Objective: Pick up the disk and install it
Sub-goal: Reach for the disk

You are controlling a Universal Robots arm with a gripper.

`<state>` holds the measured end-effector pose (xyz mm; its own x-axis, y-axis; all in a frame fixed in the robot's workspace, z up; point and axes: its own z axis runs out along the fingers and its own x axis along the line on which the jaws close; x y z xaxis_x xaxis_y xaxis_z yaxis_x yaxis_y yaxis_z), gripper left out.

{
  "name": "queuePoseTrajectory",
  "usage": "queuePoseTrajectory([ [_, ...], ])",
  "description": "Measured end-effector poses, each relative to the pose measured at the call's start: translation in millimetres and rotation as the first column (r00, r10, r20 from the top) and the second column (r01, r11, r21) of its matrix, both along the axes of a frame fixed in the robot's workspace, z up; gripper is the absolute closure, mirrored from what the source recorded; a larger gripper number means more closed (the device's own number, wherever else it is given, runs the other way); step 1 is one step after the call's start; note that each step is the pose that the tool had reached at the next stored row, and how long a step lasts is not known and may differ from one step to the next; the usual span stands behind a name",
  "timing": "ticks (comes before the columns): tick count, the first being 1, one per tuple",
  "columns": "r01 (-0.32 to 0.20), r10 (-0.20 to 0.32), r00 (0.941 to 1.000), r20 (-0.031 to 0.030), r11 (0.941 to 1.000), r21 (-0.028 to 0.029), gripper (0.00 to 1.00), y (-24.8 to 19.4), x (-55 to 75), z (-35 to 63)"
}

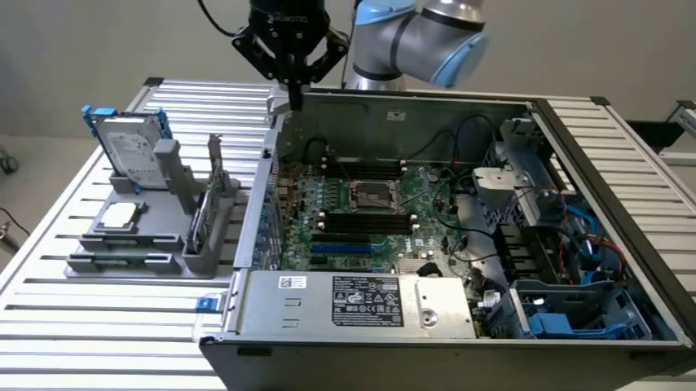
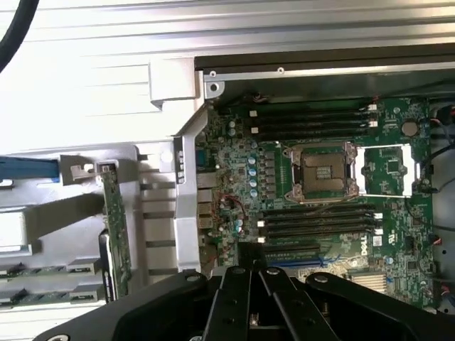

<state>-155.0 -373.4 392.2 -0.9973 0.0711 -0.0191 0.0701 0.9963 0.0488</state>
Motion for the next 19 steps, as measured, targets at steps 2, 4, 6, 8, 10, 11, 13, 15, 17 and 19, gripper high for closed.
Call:
queuePoseTrajectory([
  [2, 0.0, 0.0, 1.0, -0.0002, 1.0, -0.0001, 0.89, 4.1, -9.1, 0.0],
  [4, 0.0, 0.0, 1.0, -0.0002, 1.0, -0.0001, 0.89, 8.2, -18.4, -0.2],
  [6, 0.0, 0.0, 1.0, -0.0001, 1.0, 0.0, 0.89, 11.6, -27.4, -0.4],
  [8, 0.0, 0.0, 1.0, -0.0001, 1.0, 0.0, 0.89, 14.4, -36.4, -0.6],
  [10, 0.0, 0.0, 1.0, -0.0001, 1.0, -0.0001, 0.89, 16.8, -45.4, -0.8],
  [11, 0.0, 0.0, 1.0, -0.0001, 1.0, 0.0, 0.89, 17.9, -49.9, -1.0],
  [13, 0.0, 0.0, 1.0, -0.0001, 1.0, 0.0, 0.89, 20.3, -59.3, -1.2],
  [15, 0.0, 0.0, 1.0, -0.0001, 1.0, 0.0, 0.89, 22.7, -68.3, -1.5],
  [17, 0.0, 0.0, 1.0, -0.0001, 1.0, -0.0001, 0.89, 25.1, -77.3, -1.8],
  [19, 0.0, 0.0, 1.0, -0.0001, 1.0, 0.0, 0.89, 27.5, -86.3, -2.1],
])
